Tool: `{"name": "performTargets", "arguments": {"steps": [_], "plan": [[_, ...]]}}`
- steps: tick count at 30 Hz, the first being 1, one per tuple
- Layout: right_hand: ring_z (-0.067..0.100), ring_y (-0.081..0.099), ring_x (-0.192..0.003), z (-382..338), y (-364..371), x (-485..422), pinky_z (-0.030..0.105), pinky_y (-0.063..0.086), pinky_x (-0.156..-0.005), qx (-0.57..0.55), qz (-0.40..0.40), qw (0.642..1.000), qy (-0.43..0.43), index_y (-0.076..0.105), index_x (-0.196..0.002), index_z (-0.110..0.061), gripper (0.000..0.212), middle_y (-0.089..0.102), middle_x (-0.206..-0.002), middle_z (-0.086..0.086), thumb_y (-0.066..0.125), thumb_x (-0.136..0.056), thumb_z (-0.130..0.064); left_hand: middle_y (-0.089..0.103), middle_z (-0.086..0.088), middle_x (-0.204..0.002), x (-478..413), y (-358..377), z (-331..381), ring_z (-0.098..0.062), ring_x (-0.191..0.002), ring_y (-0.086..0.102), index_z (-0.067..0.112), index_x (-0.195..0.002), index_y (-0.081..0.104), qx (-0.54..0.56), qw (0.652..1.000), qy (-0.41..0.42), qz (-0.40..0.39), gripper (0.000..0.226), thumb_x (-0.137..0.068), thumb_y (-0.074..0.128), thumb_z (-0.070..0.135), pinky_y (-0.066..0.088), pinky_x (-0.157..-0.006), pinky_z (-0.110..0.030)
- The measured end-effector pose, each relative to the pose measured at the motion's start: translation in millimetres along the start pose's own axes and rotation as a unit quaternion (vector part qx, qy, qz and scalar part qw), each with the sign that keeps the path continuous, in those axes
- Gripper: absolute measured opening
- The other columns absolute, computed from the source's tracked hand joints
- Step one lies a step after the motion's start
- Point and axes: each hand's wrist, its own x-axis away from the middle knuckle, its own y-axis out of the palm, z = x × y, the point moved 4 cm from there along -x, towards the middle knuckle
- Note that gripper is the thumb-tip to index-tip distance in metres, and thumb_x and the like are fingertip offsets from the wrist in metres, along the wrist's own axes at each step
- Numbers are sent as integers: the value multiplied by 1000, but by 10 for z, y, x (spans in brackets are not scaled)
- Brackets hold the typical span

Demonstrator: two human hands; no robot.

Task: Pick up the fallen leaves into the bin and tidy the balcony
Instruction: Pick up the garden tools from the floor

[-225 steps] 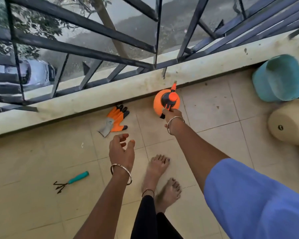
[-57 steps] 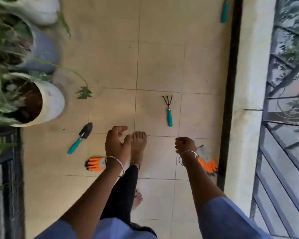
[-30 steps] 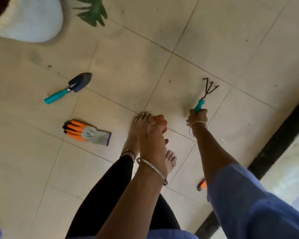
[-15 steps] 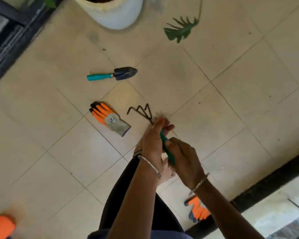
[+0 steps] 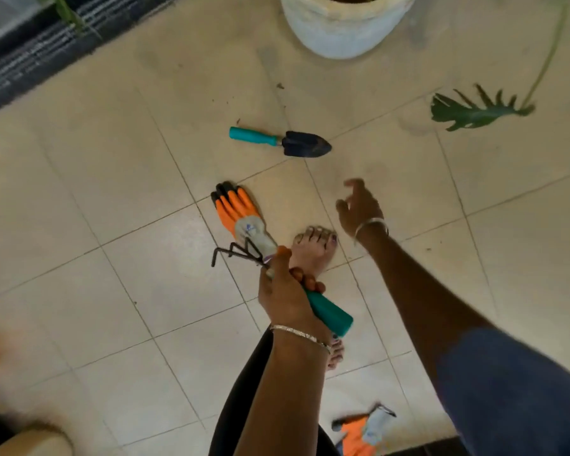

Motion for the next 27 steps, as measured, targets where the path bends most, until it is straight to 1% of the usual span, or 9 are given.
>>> {"name": "performTargets", "arguments": {"steps": [2,3,7,10,14,17,21,24,27], "plan": [[37,51,-121,-237,29,-405,43,45,-99,60,-14,998,-35,38,-142,-15,50,53,-134,17,55,-95,-22,42,2,-51,355,39,105,-10,-41,40,14,-90,60,3,1000,9,-19,9,-93,63,22,39,-39,-22],[36,49,-123,-396,66,-588,43,44,-99,100,-19,993,-54,36,-144,-15,52,49,-136,16,54,-96,-23,43,1,-53,211,120,120,-11,-42,41,13,-91,58,2,1000,18,-21,10,-93,62,22,39,-40,-22],[32,46,-125,-1068,223,-1050,46,47,-99,200,-20,969,-143,37,-142,-15,51,43,-139,13,57,-96,-26,46,0,-55,184,206,343,-11,-42,43,13,-92,62,2,1000,7,-2,11,-91,64,24,40,-41,-22],[33,43,-126,-1449,423,-1252,53,48,-96,265,-46,936,-225,31,-145,-18,59,40,-142,11,59,-93,-23,46,2,-54,69,239,537,-10,-40,43,16,-91,65,30,1000,0,2,10,-92,64,26,40,-43,-21],[32,42,-128,-1722,727,-1421,47,44,-97,337,-59,895,-288,31,-146,-15,61,42,-142,12,60,-94,-27,46,2,-55,15,311,687,-9,-41,43,17,-92,65,62,998,-29,-4,13,-93,61,29,40,-44,-21],[33,42,-128,-1746,972,-1459,48,45,-99,365,-55,887,-278,36,-140,-12,60,43,-139,14,64,-91,-33,44,3,-55,-30,312,758,-8,-40,42,17,-93,63,100,993,-60,-4,12,-94,60,28,39,-44,-18],[32,47,-122,-1570,1114,-1416,44,48,-92,412,-22,864,-288,45,-129,-11,44,52,-129,15,65,-91,-21,43,3,-56,-57,326,844,-8,-42,41,17,-95,61,123,990,-71,-3,12,-94,58,29,39,-45,-18],[32,47,-120,-1401,1112,-1247,42,47,-95,413,-29,855,-314,50,-124,-12,40,51,-126,14,68,-88,-20,42,3,-57,-40,365,898,-8,-44,40,17,-94,60,126,990,-67,-13,12,-94,57,28,38,-47,-20],[26,56,-107,-1258,908,-895,38,54,-87,310,16,895,-320,53,-118,-16,33,54,-116,10,67,-88,-20,40,3,-57,34,441,928,-8,-44,38,17,-92,60,132,988,-70,-37,11,-94,56,26,37,-47,-20]]}}
